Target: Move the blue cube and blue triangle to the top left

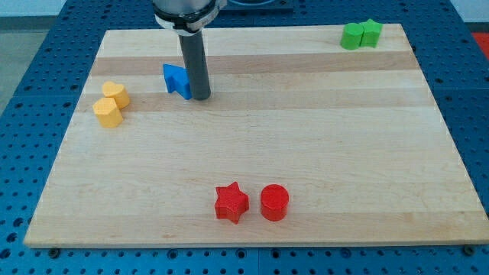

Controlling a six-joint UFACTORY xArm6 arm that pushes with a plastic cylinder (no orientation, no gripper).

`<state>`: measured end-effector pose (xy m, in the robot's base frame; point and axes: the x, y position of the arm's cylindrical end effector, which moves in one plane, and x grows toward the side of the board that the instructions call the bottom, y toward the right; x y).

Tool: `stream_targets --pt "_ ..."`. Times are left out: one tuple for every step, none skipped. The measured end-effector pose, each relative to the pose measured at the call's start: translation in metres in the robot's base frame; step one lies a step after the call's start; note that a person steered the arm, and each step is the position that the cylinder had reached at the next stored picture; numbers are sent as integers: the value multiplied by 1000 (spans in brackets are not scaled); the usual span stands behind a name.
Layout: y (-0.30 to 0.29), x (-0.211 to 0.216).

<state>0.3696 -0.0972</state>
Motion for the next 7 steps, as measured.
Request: stream_targets --pt "-16 -8" --pt "-34 -18" --pt "-51 -29" --pt "-70 -34" --pt "-90 -34" --pt "-102 -37" --pt "-108 -46"
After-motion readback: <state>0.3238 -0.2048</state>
